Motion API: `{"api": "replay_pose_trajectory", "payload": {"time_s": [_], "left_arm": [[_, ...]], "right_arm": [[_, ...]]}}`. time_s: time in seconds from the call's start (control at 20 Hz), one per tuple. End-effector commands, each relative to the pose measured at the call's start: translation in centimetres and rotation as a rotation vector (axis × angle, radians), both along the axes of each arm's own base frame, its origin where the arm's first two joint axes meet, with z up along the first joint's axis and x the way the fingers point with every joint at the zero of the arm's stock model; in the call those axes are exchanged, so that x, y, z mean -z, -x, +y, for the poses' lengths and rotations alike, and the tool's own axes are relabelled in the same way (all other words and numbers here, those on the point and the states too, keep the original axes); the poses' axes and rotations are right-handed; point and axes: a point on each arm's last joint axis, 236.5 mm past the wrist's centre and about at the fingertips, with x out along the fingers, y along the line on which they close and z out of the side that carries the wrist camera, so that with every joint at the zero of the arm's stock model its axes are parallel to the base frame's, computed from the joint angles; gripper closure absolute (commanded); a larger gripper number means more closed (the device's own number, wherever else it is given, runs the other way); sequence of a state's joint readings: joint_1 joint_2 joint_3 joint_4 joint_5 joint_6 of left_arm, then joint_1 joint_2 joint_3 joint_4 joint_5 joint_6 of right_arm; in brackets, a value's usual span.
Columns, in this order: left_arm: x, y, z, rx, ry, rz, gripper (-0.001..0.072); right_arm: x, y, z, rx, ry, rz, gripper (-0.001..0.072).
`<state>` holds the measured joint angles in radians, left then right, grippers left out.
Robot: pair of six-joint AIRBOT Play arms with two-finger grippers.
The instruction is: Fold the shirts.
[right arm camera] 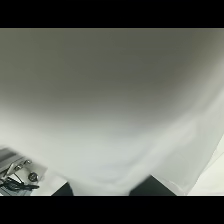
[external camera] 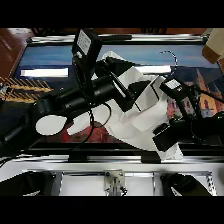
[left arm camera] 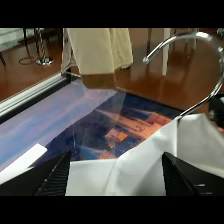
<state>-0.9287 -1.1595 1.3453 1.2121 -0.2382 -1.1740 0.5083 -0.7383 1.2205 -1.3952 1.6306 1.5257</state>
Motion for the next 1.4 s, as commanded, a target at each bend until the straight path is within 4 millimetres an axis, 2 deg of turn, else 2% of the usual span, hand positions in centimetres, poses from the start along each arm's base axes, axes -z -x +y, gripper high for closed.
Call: {"api": "replay_pose_trajectory", "payload": {"time_s": [0.0,0.25,0.35,0.4,0.45,0.6,0.75,0.8,0.85,0.9,0.95,1.05,1.2,1.35], "left_arm": [[0.3,0.9,-1.3,0.024,0.004,-0.005,0.0035],[0.7,2.0,-2.3,0.052,-0.002,-0.001,0.0047],[0.9,2.2,-2.5,0.057,-0.004,0.001,0.0105],[1.3,2.1,-2.7,0.057,-0.010,0.005,0.0112],[1.8,1.9,-3.0,0.058,-0.018,0.011,0.0169],[2.9,1.0,-3.9,0.042,0.000,0.031,0.0169],[1.8,0.0,-4.0,0.008,0.096,0.048,0.0287],[1.2,-0.2,-3.8,0.001,0.122,0.044,0.0384],[0.8,-0.3,-3.7,-0.004,0.136,0.039,0.0411],[0.8,-0.3,-3.7,-0.004,0.136,0.038,0.0511],[0.9,-0.3,-3.8,-0.004,0.135,0.039,0.0526],[0.8,-0.3,-3.7,-0.004,0.135,0.038,0.0665],[0.9,-1.1,-3.1,-0.022,0.134,0.038,0.0666],[1.7,-2.9,-1.8,-0.056,0.098,0.059,0.0667]], "right_arm": [[0.0,0.0,0.0,0.001,0.001,-0.001,0.0665],[0.0,0.0,0.0,0.001,0.001,0.000,0.0665],[0.0,0.0,0.0,0.001,0.001,-0.001,0.0665],[0.0,0.0,0.0,0.001,0.001,-0.001,0.0665],[0.0,0.0,0.0,0.000,0.000,0.000,0.0665],[0.0,0.0,0.0,-0.001,-0.002,0.001,0.0665],[0.0,0.0,0.0,-0.002,-0.001,0.001,0.0664],[0.0,0.0,0.0,-0.002,-0.001,0.001,0.0665],[0.0,0.0,0.0,-0.005,0.000,-0.001,0.0665],[0.0,0.0,0.0,-0.011,0.001,-0.003,0.0665],[0.0,0.0,0.0,-0.014,0.003,-0.004,0.0665],[0.0,0.0,0.0,-0.017,0.005,-0.007,0.0664],[0.0,-0.2,-0.3,-0.010,0.016,-0.014,0.0663],[-0.1,-0.6,-0.3,-0.003,0.015,-0.033,0.0655]]}}
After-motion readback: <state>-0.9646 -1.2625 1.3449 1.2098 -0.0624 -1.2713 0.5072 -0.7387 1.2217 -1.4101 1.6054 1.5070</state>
